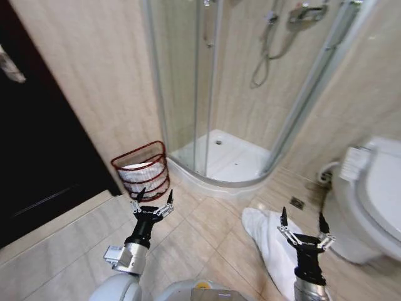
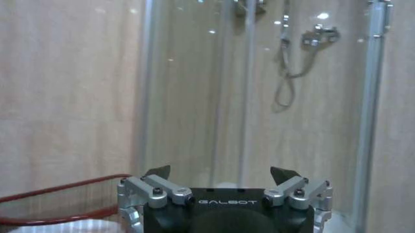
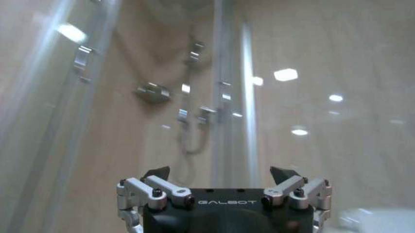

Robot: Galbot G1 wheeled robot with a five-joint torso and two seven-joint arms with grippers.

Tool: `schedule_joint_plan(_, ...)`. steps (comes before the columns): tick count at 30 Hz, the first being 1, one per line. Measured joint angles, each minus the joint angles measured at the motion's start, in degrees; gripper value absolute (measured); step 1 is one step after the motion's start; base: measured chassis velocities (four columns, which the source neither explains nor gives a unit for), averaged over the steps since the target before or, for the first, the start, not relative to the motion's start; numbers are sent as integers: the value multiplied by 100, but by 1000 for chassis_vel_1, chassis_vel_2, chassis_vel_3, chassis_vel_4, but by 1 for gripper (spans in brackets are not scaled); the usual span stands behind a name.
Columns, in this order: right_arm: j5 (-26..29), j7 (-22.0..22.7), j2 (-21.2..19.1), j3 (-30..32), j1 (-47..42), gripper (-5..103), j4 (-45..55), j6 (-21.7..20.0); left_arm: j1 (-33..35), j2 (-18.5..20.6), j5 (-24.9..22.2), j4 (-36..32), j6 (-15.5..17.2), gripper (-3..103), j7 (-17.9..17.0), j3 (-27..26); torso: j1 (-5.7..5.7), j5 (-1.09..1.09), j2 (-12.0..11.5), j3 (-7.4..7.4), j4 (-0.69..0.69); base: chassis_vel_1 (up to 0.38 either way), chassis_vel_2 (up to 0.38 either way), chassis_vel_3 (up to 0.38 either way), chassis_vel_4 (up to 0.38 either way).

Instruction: Discard the used towel into the hamper.

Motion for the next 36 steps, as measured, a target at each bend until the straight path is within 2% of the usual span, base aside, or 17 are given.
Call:
schedule_joint_plan(2,68,242,0,-1,-2,100,26,-151,0,0,0,0,0,100,0,0,-18,0,-73,-55,0,-117,-126,-116,-130)
schedule_joint_plan(4,88,297,0,-4,-10,100,37,-200,0,0,0,0,0,100,0,0,-22,0,-88,-66,-1,-117,-123,-124,-133)
schedule_joint_plan(7,273,575,0,-56,-71,100,86,-518,0,0,0,0,0,100,0,0,-32,0,-185,-142,0,-119,-120,-117,-134)
schedule_joint_plan(9,342,628,0,-65,-80,100,87,-606,0,0,0,0,0,100,0,0,-32,0,-210,-163,-1,-114,-121,-128,-124)
schedule_joint_plan(13,848,690,-57,-50,-15,100,-6,-1084,0,0,0,0,0,100,0,0,-33,1,-322,-270,1,-98,-108,-112,-107)
schedule_joint_plan(18,1320,638,-137,-92,55,100,-66,-1451,0,0,0,0,0,100,0,0,-34,0,-348,-300,1,-108,-92,-102,-103)
schedule_joint_plan(36,1180,384,-104,-179,65,100,-335,-1341,0,0,0,0,0,100,0,0,-35,-1,-328,-288,2,-39,-41,-43,-42)
